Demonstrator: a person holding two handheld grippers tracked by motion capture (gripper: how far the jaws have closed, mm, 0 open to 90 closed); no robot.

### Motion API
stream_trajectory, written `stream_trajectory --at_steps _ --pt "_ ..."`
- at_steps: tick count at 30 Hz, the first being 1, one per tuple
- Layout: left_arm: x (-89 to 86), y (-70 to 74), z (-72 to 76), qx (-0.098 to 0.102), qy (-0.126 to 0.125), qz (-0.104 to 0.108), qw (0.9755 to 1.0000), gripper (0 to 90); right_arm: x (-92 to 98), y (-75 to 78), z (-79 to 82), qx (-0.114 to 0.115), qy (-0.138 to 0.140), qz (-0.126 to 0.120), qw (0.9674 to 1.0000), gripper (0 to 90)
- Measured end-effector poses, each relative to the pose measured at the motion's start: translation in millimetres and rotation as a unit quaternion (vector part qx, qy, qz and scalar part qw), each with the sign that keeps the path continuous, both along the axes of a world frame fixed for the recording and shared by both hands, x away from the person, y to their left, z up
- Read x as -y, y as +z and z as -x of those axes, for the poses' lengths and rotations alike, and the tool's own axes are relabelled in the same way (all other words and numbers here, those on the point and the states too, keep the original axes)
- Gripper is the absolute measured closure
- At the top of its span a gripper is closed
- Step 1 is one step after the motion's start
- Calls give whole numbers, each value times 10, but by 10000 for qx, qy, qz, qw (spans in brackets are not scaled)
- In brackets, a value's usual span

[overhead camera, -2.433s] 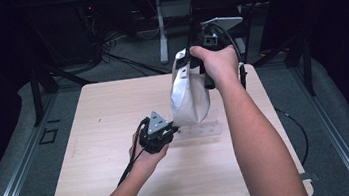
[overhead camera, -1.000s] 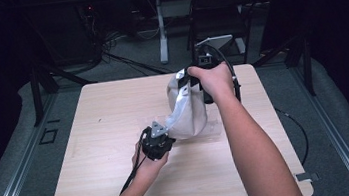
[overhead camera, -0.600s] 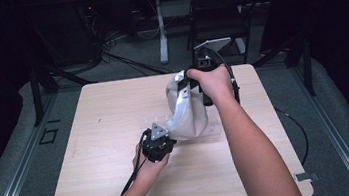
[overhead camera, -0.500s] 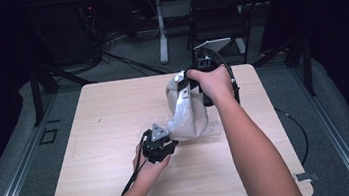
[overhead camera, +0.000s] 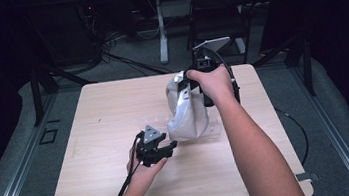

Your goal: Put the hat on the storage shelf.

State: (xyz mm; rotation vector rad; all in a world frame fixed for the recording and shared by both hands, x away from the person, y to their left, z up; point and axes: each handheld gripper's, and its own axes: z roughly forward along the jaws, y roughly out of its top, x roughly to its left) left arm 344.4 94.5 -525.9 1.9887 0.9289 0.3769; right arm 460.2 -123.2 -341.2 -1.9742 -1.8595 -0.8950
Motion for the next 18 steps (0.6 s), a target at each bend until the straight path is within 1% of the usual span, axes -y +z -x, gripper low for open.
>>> stream_trajectory --at_steps 3,5,7,9,10,11,13,14,15,16,18 --pt "-38 17 19 -8 15 50 10000 483 -15 11 5 60 19 29 10000 791" --pt "-92 39 55 18 40 138 9999 483 -22 24 8 99 21 23 9999 790" --pt "-148 57 86 73 46 120 9999 482 -19 47 14 95 64 64 9999 782" --pt "-167 61 96 72 54 126 9999 481 -19 61 17 73 64 79 9999 777" --pt "-216 68 109 84 79 164 9998 480 -2 78 27 129 102 32 9999 769" --pt "-252 76 113 10 77 188 9998 477 -6 85 31 143 53 17 9999 769" --pt "-268 74 113 3 109 220 9997 475 4 99 39 165 83 40 9998 767" --pt "-314 73 109 -37 150 253 9996 475 16 136 55 142 108 41 9998 760" --pt "-332 75 109 -31 159 253 9995 474 21 141 60 195 123 48 9997 760" --pt "-362 82 111 -24 158 246 9996 474 22 157 67 165 109 57 9998 759" --pt "-427 96 114 -30 190 253 9995 473 33 189 90 222 152 67 9996 756"
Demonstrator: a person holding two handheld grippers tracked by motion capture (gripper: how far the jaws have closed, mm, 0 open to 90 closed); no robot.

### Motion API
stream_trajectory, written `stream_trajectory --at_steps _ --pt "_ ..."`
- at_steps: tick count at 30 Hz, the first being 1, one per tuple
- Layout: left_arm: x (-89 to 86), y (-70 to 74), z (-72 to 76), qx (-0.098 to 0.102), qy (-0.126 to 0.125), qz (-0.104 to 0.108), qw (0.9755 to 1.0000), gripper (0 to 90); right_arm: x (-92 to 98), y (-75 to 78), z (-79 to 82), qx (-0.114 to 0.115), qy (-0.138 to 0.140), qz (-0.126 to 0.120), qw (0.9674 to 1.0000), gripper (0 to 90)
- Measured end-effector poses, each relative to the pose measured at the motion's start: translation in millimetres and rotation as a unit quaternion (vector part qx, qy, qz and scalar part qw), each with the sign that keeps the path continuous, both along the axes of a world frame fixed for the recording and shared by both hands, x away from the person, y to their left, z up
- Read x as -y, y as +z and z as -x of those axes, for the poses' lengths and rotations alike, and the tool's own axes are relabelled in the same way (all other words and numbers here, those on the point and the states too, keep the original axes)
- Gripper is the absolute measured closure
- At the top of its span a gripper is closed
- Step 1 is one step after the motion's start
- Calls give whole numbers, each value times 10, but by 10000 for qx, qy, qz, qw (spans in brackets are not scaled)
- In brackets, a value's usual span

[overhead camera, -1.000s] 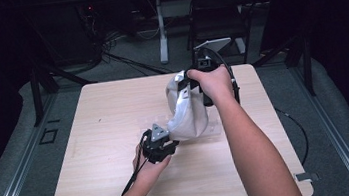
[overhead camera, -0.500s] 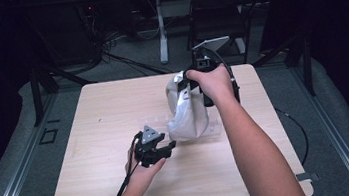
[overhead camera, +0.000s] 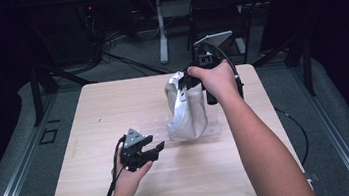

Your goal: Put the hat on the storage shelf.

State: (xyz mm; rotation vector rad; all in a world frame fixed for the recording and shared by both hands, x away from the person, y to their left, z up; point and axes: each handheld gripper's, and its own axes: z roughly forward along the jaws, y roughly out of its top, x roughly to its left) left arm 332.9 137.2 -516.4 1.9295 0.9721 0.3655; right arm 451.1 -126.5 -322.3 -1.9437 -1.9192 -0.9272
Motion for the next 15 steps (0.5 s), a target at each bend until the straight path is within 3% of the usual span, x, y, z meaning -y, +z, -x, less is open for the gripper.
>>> stream_trajectory --at_steps 6,15 --pt "-146 17 -5 -6 129 55 9999 467 76 105 75 48 20 21 10000 753" --pt "-228 25 -31 -69 235 194 9995 463 232 246 178 204 16 76 9998 744"
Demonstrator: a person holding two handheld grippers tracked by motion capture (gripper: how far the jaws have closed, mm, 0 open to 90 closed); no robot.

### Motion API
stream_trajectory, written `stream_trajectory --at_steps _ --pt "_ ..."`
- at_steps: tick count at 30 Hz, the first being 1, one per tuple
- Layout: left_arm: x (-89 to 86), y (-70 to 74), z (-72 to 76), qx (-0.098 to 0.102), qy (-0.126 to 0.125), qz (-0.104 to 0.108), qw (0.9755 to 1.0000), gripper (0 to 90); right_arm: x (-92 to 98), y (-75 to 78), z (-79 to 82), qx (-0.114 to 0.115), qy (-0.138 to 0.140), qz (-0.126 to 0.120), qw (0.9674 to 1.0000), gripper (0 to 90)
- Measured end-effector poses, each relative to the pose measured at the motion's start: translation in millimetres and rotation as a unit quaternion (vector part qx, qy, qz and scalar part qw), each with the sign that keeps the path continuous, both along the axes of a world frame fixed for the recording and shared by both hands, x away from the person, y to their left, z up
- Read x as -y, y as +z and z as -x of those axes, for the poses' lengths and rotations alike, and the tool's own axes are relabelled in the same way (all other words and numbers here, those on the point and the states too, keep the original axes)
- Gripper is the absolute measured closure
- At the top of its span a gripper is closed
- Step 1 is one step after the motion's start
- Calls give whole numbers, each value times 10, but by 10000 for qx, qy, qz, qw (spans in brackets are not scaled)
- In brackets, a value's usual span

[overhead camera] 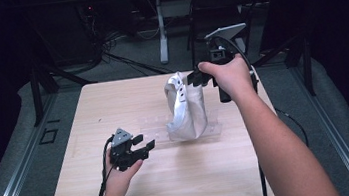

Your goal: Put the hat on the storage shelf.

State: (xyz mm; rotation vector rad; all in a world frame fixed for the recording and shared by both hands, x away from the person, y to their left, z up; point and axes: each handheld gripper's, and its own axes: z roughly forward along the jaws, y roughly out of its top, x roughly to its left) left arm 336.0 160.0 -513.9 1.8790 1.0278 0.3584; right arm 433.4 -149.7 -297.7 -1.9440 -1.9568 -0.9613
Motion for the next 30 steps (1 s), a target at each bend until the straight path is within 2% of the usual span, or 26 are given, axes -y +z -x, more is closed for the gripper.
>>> stream_trajectory --at_steps 9,15,21,24,30 --pt "-46 44 5 15 31 96 9999 462 164 -12 107 -11 63 119 9999 731" --pt "-85 57 -5 10 110 169 9998 462 260 -21 165 -7 117 19 9999 729" --pt "-116 57 -18 25 165 162 9997 462 335 -12 242 27 169 33 9998 720" --pt "-120 58 -16 23 191 166 9997 462 378 -32 289 56 197 -33 9998 718" --pt "-127 51 -21 -9 206 153 9997 460 493 -125 403 21 265 26 9996 714"
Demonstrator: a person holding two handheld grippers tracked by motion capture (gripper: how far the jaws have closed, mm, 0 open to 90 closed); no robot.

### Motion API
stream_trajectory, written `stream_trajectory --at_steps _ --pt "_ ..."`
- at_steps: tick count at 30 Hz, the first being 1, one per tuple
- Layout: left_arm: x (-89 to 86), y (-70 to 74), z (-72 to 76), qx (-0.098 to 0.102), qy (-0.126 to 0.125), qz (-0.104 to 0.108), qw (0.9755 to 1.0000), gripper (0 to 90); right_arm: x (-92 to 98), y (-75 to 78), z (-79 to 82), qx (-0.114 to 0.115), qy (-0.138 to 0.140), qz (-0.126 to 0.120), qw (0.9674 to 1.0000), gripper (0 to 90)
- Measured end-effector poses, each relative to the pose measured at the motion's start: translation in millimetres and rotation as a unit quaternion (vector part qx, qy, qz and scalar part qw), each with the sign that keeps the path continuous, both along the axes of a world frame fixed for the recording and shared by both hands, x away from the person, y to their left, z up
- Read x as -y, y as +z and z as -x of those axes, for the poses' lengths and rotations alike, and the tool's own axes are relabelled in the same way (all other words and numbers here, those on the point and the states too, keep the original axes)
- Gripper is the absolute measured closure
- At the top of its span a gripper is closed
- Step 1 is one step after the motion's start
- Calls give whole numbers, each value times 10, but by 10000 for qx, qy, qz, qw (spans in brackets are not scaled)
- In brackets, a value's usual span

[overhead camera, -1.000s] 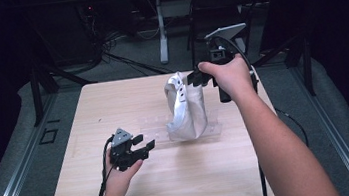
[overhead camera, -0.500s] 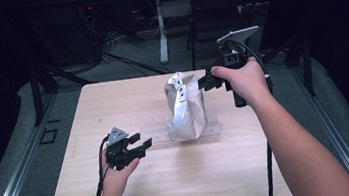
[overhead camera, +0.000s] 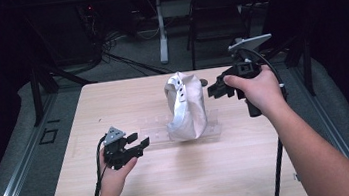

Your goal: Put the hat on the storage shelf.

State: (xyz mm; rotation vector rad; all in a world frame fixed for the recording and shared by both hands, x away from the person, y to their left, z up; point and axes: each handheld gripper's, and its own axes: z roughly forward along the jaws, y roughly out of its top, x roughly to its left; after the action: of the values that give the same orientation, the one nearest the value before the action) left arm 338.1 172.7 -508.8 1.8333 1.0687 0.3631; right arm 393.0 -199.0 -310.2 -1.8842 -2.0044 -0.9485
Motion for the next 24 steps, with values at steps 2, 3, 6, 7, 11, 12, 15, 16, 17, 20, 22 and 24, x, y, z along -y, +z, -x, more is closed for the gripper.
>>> stream_trajectory --at_steps 2,3,6,7,11,12,15,16,17,20,22,24 --pt "1 0 1 3 5 0 10000 460 34 -22 36 -7 27 -16 10000 708" --pt "1 1 0 10 3 1 10000 460 46 -35 52 53 -2 -25 10000 705" --pt "-6 2 -1 6 7 -19 10000 460 88 -55 103 104 44 -71 9999 701" --pt "-7 -3 -3 -11 20 -6 10000 460 96 -66 121 145 50 -64 9999 700" --pt "-7 -9 -5 -23 5 -30 10000 460 111 -123 202 285 107 12 9995 686" --pt "-6 -10 -5 -16 -10 -43 10000 460 109 -138 212 309 85 14 9995 684" --pt "0 -10 -1 -7 -7 -36 10000 460 123 -186 231 333 101 37 9994 684" --pt "2 -10 1 -5 -8 -30 10000 460 138 -231 236 305 102 4 9995 684" --pt "6 -10 2 12 -8 -49 10000 460 144 -254 238 299 97 9 9995 684" --pt "14 -16 1 32 -29 -70 10000 461 173 -354 229 221 103 -5 9997 683" --pt "24 -19 3 6 -39 -53 10000 461 183 -378 221 205 82 -14 9998 681" --pt "30 -21 2 16 -43 -47 10000 460 192 -390 215 199 61 -25 9998 676"
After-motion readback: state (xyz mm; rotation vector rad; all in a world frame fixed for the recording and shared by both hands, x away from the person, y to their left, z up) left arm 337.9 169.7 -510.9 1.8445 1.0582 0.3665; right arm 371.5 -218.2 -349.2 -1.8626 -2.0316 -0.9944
